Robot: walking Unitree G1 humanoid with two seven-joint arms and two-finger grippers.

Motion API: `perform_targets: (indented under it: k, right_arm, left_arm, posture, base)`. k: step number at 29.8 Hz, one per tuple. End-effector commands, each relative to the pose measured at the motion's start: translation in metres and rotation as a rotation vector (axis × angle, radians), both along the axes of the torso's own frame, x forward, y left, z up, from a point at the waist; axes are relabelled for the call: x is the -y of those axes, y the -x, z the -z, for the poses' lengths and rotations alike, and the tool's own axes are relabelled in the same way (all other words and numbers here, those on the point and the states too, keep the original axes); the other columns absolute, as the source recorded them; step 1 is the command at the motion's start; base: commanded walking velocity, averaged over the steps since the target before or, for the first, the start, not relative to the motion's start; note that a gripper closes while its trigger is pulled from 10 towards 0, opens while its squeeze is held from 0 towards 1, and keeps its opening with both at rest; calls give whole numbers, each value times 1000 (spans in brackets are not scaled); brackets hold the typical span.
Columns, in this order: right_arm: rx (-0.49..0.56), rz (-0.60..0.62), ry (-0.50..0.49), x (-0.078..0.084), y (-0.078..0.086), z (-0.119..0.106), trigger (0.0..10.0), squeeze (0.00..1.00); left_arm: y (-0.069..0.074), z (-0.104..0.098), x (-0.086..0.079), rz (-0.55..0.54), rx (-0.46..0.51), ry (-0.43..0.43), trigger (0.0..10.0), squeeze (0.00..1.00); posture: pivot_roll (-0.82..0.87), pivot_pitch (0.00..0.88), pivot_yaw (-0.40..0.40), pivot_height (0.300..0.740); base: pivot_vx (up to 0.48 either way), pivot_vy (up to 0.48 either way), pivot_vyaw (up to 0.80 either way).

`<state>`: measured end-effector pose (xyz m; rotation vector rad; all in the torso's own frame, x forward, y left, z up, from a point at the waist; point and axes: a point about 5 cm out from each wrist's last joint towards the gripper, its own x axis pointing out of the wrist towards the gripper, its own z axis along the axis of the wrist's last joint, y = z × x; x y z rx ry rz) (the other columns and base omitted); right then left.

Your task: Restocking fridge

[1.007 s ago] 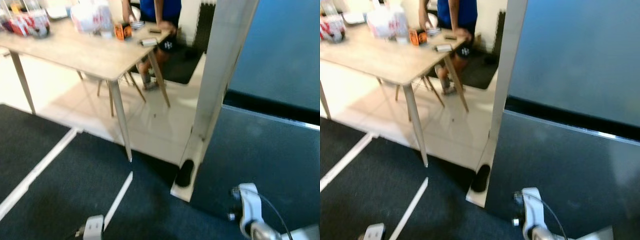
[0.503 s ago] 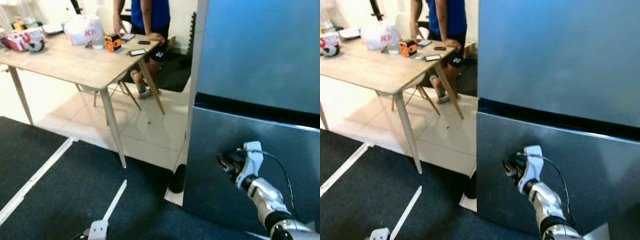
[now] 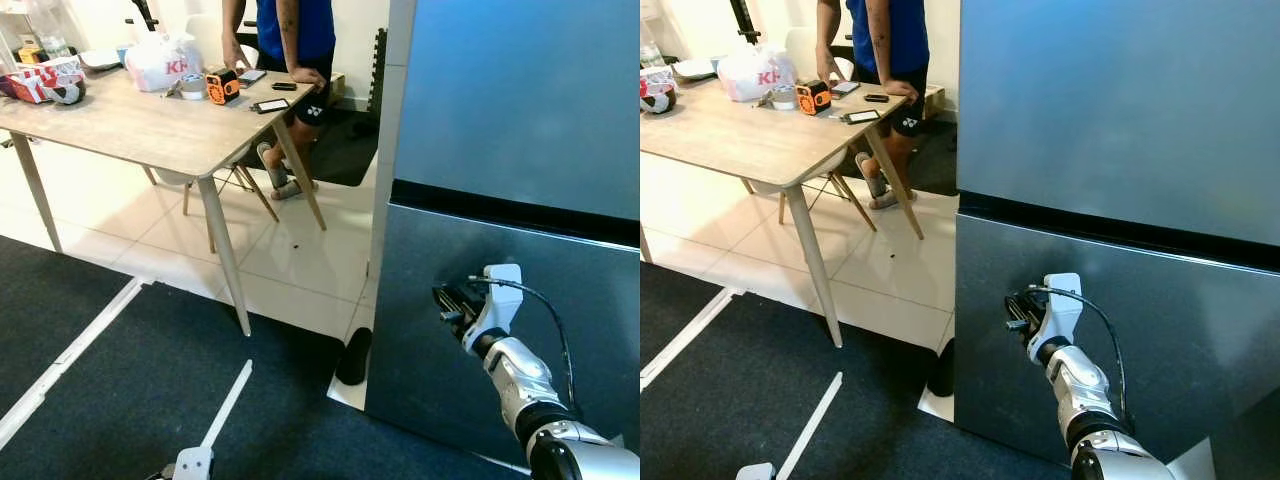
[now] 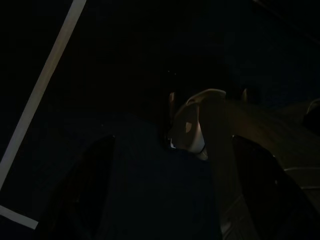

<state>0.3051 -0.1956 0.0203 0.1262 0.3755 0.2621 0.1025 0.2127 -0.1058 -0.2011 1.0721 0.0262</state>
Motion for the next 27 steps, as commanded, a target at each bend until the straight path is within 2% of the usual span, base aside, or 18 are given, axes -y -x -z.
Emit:
perform_targets:
  k: [1,2,3,5,6,7,9,12,13,16,27]
  right_arm:
    - [-151,-28,93,2,29,32,10000,0]
    - [-209,-35,125,3,42,44,10000,0]
    - [-209,-35,125,3,42,44,10000,0]
    - [-383,12,207,14,84,75,10000,0]
    - [-383,12,207,14,84,75,10000,0]
    - [-417,28,218,17,92,80,10000,0]
    - [-529,91,281,29,123,96,10000,0]
    - [-621,143,313,39,151,107,10000,0]
    - [-621,143,313,39,151,107,10000,0]
    - [-686,151,341,43,170,113,10000,0]
    - [-718,140,389,38,177,118,10000,0]
  left_arm:
    - [3,2,6,21,-10,7,10000,0]
    - [3,2,7,25,-12,9,10000,0]
    - [3,2,7,25,-12,9,10000,0]
    - [3,2,9,51,-15,-12,10000,0]
    - [3,2,9,51,-15,-12,10000,0]
    - [3,3,9,56,-15,-20,10000,0]
    - [4,3,8,78,-22,-57,10000,0]
    - [5,3,3,96,-33,-114,10000,0]
    - [5,3,3,96,-33,-114,10000,0]
    - [3,1,-7,94,-36,-180,10000,0]
    - [-1,-5,-32,44,-36,-297,10000,0]
  posture:
    - [-33,0,-6,740]
    - [-33,0,-6,740]
    - [-33,0,-6,740]
    - [-30,0,-6,740]
    - [-30,0,-6,740]
    - [-30,0,-6,740]
    - [-29,0,-2,740]
    - [-28,0,0,740]
    - [-28,0,0,740]
    - [-27,0,7,740]
    - [-11,0,35,740]
  base:
    - [0,0,0]
    - [0,0,0]
    - [0,0,0]
    - [0,0,0]
    - [0,0,0]
    - [0,0,0]
    - [0,0,0]
    - [0,0,0]
    - [0,0,0]
    - [0,0,0]
    - [0,0,0]
